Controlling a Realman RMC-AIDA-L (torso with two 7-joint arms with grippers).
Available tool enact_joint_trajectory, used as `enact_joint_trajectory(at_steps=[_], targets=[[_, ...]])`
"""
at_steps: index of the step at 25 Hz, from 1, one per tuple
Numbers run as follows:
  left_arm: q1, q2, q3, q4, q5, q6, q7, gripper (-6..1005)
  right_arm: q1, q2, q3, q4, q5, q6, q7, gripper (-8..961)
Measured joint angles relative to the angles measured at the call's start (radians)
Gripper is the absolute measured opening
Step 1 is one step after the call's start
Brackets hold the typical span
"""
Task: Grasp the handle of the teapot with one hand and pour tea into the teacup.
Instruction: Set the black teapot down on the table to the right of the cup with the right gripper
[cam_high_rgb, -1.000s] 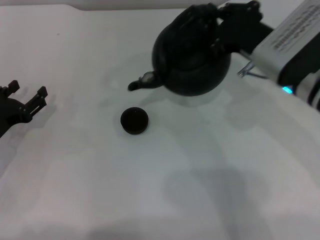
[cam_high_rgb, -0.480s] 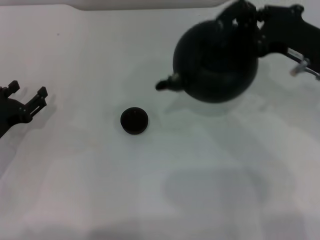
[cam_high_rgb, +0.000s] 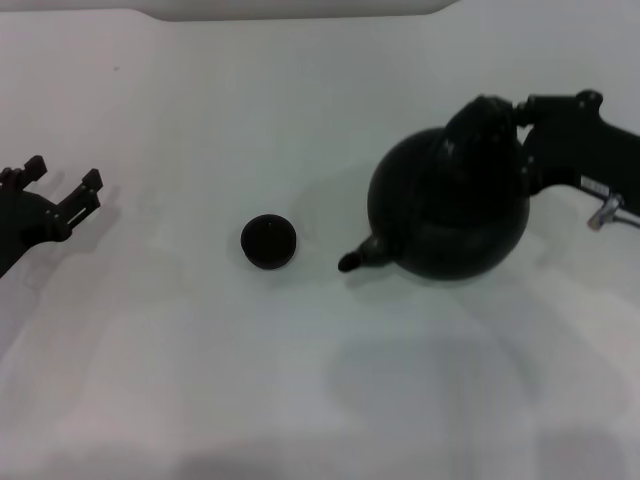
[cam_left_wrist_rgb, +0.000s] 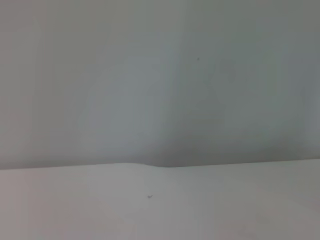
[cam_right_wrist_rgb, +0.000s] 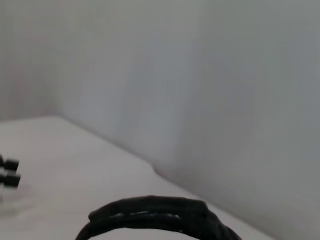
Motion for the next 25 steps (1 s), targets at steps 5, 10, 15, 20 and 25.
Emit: enact_joint_trajectory(at_steps=[5, 10, 15, 20, 25], targets=[[-0.003, -0.001, 0.001, -0.001, 0.001, 0.000, 0.000, 788, -0.023, 0.007, 0.007, -0.005, -0.048, -0.006, 0.000, 158], [-0.003, -0.001, 0.001, -0.001, -0.001, 0.000, 0.000, 788, -0.033, 0.007, 0.013, -0.001, -0.051, -0.017, 0.001, 162], [-0.005, -0.002, 0.001, -0.001, -0.001, 0.000, 0.000, 788, -0.034, 0.006, 0.020, 0.011, -0.062, -0.038, 0.001, 165], [-0.005, -0.002, 0.001, -0.001, 0.000, 0.000, 0.000, 789, -0.034, 0.008, 0.042, 0.030, -0.078, -0.072, 0.001, 169], [-0.005, -0.001, 0.000, -0.002, 0.002, 0.000, 0.000, 789, -0.025, 0.011, 0.053, 0.050, -0.078, -0.085, 0.000, 173]])
